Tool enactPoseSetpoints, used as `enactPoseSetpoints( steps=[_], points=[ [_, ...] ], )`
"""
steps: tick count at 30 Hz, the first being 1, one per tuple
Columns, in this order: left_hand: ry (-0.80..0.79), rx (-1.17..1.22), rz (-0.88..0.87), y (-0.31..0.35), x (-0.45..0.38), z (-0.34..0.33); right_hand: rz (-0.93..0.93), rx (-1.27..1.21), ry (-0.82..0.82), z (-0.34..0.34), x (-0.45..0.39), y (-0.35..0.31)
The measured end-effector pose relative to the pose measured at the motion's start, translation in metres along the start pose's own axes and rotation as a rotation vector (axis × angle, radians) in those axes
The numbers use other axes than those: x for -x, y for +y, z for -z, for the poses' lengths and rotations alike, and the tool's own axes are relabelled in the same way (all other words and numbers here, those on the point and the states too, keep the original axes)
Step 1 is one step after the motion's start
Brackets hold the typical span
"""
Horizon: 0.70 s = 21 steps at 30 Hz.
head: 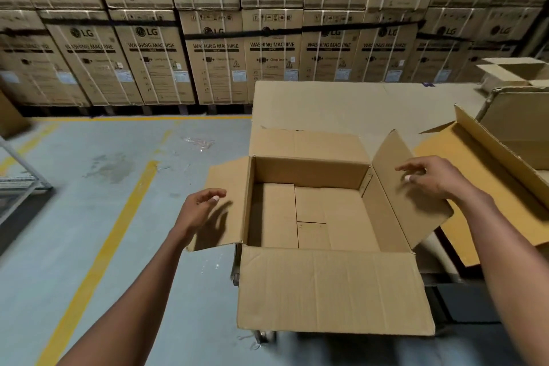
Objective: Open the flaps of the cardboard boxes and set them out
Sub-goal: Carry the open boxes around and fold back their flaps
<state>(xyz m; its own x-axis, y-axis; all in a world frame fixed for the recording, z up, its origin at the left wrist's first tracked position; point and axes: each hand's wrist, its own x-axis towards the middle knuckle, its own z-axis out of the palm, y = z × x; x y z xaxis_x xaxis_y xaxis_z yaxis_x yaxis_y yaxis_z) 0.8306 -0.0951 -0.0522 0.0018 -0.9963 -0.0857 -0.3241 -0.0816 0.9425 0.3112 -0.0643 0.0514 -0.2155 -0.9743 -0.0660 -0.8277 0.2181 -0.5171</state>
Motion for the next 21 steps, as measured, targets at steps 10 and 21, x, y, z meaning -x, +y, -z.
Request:
enactPoseSetpoints(
  steps=[10,21],
  points=[
    [-0.119,0.059,0.185,-0.004,-0.01,0.023,-0.007,0.114,-0.113,-0.014,-0.007,0.004],
    [-0.145,-0.297,-0.097,0.079,-0.042,0.027,0.034,0.011,-0.148,-0.006,-0.013,0.008]
  ],
)
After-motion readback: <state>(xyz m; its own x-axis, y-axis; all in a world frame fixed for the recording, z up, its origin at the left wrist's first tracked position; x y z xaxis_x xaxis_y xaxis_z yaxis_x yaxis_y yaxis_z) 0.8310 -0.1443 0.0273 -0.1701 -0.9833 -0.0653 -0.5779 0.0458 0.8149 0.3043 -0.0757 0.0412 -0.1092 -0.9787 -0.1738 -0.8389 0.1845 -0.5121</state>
